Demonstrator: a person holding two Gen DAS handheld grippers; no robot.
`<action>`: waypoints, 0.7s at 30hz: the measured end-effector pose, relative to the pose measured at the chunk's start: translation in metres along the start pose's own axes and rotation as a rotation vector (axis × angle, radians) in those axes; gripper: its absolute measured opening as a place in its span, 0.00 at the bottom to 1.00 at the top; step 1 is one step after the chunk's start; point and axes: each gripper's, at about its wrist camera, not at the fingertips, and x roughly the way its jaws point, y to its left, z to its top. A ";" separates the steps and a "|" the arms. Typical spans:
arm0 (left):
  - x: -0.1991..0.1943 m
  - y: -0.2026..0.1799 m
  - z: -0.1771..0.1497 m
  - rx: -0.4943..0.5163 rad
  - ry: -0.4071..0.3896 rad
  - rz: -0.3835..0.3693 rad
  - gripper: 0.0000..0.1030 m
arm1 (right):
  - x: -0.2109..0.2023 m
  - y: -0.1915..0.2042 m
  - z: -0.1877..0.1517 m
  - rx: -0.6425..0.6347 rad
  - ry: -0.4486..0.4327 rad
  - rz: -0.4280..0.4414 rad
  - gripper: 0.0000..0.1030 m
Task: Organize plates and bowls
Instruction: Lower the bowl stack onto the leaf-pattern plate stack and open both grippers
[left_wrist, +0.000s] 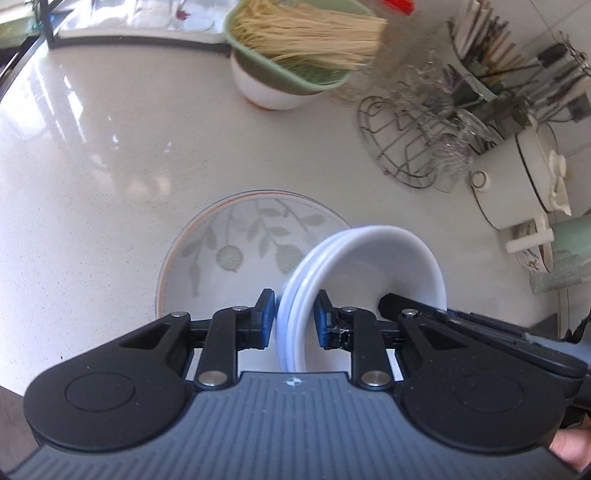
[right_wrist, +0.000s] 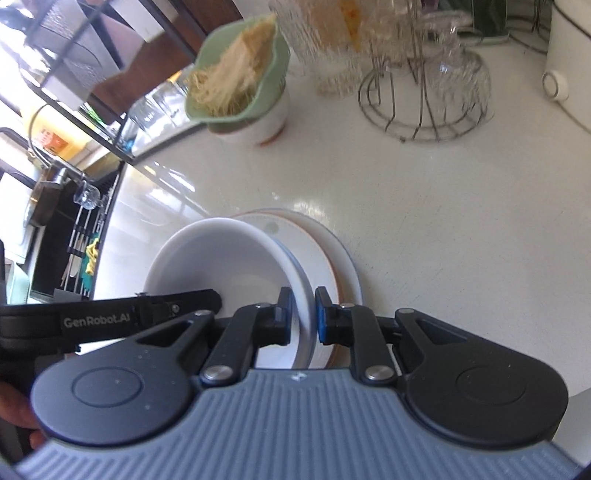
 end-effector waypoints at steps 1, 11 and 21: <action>0.002 0.002 0.001 -0.004 -0.001 0.001 0.26 | 0.003 -0.001 0.000 0.009 0.010 0.001 0.17; 0.007 0.015 0.009 -0.010 -0.002 -0.011 0.27 | 0.015 0.005 -0.002 -0.005 0.036 -0.006 0.18; -0.018 -0.001 0.010 0.054 -0.069 0.000 0.48 | -0.005 0.009 0.000 -0.028 -0.059 -0.014 0.31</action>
